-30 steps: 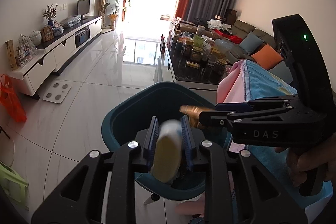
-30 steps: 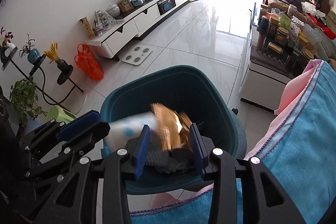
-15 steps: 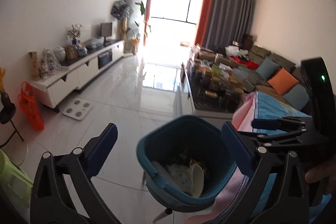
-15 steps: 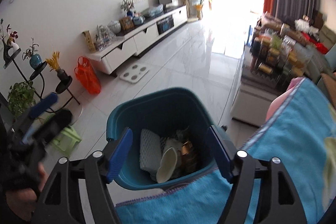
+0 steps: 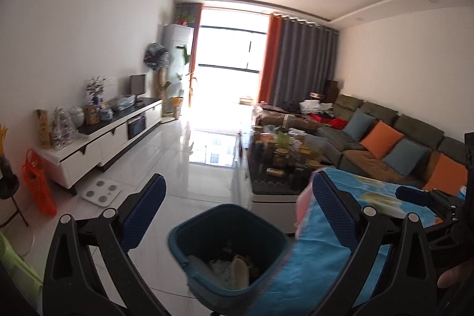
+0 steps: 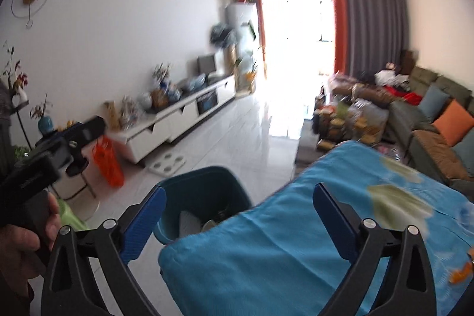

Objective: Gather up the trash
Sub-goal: 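Bring both tools back over the table toward the orange peel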

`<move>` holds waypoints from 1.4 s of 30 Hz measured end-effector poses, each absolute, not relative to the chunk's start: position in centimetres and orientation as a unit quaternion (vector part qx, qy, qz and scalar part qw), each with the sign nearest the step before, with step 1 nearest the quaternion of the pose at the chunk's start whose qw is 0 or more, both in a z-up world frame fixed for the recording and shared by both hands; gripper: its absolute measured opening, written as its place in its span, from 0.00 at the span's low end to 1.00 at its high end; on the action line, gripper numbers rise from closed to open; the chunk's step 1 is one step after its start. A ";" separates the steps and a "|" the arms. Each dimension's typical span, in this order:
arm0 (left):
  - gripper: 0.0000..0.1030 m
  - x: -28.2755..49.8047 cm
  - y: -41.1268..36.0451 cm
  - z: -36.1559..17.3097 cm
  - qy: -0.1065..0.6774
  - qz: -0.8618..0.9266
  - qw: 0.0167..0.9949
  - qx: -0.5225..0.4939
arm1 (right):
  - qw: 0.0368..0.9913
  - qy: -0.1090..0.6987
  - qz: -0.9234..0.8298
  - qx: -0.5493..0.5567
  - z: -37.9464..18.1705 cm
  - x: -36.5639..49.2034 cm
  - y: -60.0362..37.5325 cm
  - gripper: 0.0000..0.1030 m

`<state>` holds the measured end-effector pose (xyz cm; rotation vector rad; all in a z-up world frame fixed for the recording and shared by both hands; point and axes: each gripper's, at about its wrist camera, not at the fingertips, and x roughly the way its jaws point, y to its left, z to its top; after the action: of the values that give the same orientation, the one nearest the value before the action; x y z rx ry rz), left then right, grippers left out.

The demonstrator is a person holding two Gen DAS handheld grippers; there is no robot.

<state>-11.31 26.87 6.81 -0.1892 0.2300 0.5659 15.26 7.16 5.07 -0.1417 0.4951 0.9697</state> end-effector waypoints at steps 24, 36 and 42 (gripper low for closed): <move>0.95 4.2 -1.1 5.9 0.165 -0.024 0.986 -0.004 | 0.967 0.178 0.179 0.023 4.9 15.9 -22.6 0.93; 0.95 9.8 -7.7 3.5 0.191 -0.099 0.976 0.021 | 0.969 0.216 0.103 0.055 2.1 17.7 -28.7 0.93; 0.95 13.4 -9.9 1.7 0.214 -0.118 0.969 0.033 | 0.956 0.271 0.086 0.068 -0.3 22.4 -30.3 0.93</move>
<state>13.42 -9.95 1.74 0.0666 0.4334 -0.2380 22.43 -30.30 -0.27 0.1371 0.5499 0.1753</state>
